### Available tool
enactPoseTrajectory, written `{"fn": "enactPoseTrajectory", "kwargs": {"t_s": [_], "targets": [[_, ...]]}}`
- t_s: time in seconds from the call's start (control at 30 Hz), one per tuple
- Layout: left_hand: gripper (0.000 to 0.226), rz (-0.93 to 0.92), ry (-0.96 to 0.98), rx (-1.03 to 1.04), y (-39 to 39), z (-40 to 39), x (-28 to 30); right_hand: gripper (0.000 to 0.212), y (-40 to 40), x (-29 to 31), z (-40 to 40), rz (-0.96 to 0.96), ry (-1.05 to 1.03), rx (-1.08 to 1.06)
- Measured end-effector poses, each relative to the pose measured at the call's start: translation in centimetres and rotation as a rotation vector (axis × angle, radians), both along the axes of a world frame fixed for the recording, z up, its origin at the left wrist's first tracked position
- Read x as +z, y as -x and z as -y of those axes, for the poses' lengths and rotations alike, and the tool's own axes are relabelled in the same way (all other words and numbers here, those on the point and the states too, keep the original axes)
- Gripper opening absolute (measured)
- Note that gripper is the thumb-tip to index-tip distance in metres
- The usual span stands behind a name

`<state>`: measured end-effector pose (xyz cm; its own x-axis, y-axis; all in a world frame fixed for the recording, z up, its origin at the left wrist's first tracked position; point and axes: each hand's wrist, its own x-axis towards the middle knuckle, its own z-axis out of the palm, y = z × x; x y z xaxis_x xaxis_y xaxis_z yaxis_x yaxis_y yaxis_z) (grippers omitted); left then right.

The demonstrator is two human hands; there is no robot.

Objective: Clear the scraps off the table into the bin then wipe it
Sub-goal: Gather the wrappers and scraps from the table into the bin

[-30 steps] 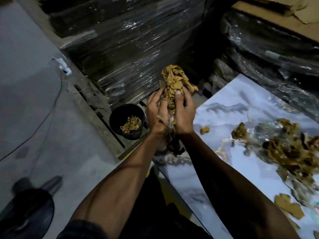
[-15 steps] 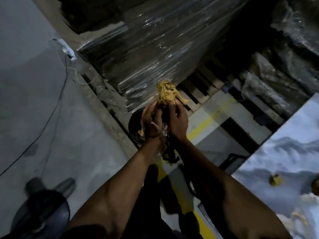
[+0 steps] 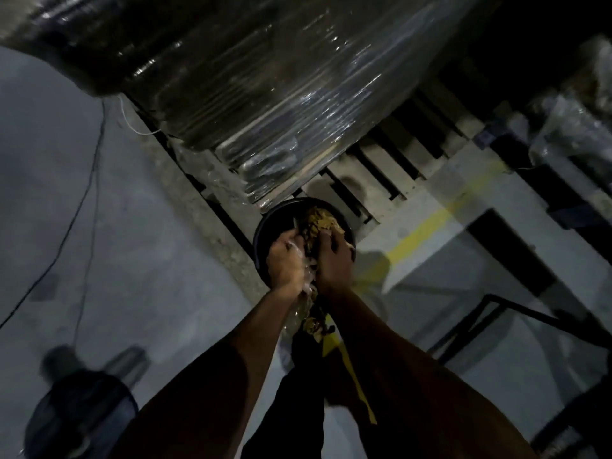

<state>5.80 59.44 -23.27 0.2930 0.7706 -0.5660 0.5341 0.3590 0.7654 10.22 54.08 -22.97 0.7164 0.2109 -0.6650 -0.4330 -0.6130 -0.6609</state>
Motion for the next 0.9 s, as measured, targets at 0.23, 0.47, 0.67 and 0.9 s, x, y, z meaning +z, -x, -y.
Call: {"fn": "enactPoseTrajectory", "kwargs": {"t_s": [0.23, 0.47, 0.67, 0.9], "targets": [[0.023, -0.128, 0.069, 0.014, -1.9, -3.4, -8.0, 0.052, -1.9, -7.6, -2.7, -0.086, 0.065, -0.007], [0.026, -0.203, -0.002, -0.069, -2.9, -4.8, -12.8, 0.048, -4.0, -13.2, -3.8, -0.042, 0.045, 0.081], [0.035, -0.196, -0.141, -0.195, -2.8, -5.8, -15.1, 0.043, -4.8, -15.9, -3.9, 0.06, -0.04, 0.254], [0.037, -0.303, -0.275, -0.419, -1.1, -6.6, -16.3, 0.043, -6.2, -17.8, -3.1, 0.158, 0.08, 0.529]]}}
